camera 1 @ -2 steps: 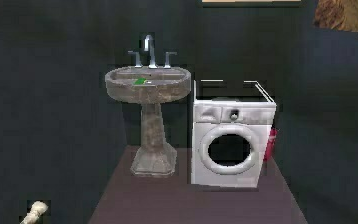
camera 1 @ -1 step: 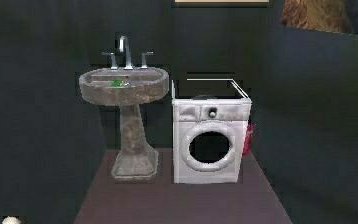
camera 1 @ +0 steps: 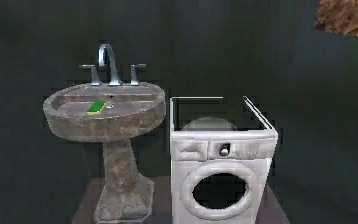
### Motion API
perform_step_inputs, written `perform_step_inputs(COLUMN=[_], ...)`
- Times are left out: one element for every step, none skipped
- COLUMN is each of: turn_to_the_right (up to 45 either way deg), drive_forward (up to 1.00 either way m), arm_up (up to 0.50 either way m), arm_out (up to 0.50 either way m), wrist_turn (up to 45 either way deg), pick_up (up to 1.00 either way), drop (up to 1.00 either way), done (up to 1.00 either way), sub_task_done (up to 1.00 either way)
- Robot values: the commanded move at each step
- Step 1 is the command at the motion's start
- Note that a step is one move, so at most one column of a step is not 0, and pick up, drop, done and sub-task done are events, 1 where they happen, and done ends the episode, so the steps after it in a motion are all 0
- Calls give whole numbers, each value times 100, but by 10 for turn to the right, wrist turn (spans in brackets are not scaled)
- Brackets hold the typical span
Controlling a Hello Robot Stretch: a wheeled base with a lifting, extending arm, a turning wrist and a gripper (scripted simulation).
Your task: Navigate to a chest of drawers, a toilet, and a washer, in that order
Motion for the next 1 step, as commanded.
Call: perform_step_inputs(turn_to_the_right=[90], drive_forward=[0], arm_up=[0], arm_out=[0], wrist_turn=[0], pick_up=[0], drop=[0], done=[0], sub_task_done=[0])
